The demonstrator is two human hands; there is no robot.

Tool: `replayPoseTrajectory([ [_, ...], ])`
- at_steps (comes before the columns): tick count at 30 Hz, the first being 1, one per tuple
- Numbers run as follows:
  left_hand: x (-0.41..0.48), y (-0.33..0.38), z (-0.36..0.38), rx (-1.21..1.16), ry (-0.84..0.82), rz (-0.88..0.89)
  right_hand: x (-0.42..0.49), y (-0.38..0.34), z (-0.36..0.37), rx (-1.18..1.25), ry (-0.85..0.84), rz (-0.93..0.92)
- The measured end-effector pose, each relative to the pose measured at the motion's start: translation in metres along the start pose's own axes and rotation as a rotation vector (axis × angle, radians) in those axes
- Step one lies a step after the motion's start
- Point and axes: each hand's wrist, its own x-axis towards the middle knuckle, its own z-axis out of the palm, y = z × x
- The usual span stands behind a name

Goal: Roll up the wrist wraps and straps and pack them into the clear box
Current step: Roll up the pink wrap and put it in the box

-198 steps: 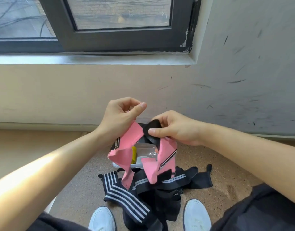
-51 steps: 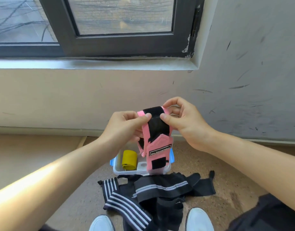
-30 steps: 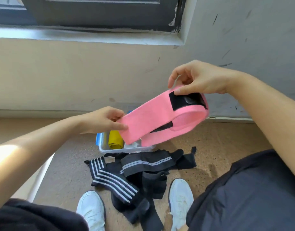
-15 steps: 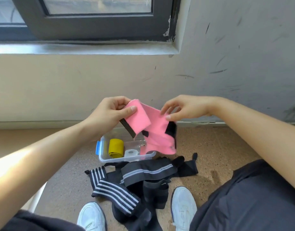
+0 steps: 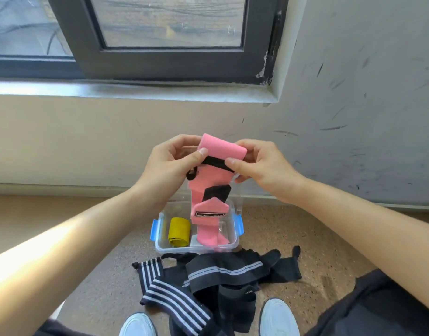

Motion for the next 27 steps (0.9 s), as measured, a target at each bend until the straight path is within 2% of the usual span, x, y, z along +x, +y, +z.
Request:
replayPoseTrajectory([
  [3, 0.003, -0.002, -0.008, 0.026, -0.013, -0.023, 0.004, -0.008, -0.004, 0.056, 0.063, -0.007],
  [8, 0.001, -0.016, -0.006, 0.206, -0.208, 0.036, 0.012, -0.029, -0.015, 0.169, 0.205, -0.054],
  [11, 0.003, -0.020, 0.007, 0.280, -0.132, 0.121, 0.013, -0.041, -0.017, 0.235, 0.230, -0.074],
  [14, 0.009, -0.010, 0.020, 0.197, -0.033, 0.207, 0.014, -0.054, -0.019, 0.264, 0.265, -0.090],
  [18, 0.014, 0.012, 0.029, 0.224, -0.019, 0.329, 0.016, -0.080, -0.031, 0.199, 0.348, -0.134],
  [20, 0.011, 0.021, 0.026, 0.255, -0.074, 0.379, 0.018, -0.099, -0.043, 0.149, 0.423, -0.162],
  [24, -0.006, 0.032, 0.017, 0.472, -0.372, 0.371, 0.019, -0.138, -0.076, 0.095, 0.603, -0.198],
  [27, -0.018, 0.047, 0.021, 0.446, -0.367, 0.290, 0.004, -0.158, -0.090, 0.065, 0.564, -0.206],
])
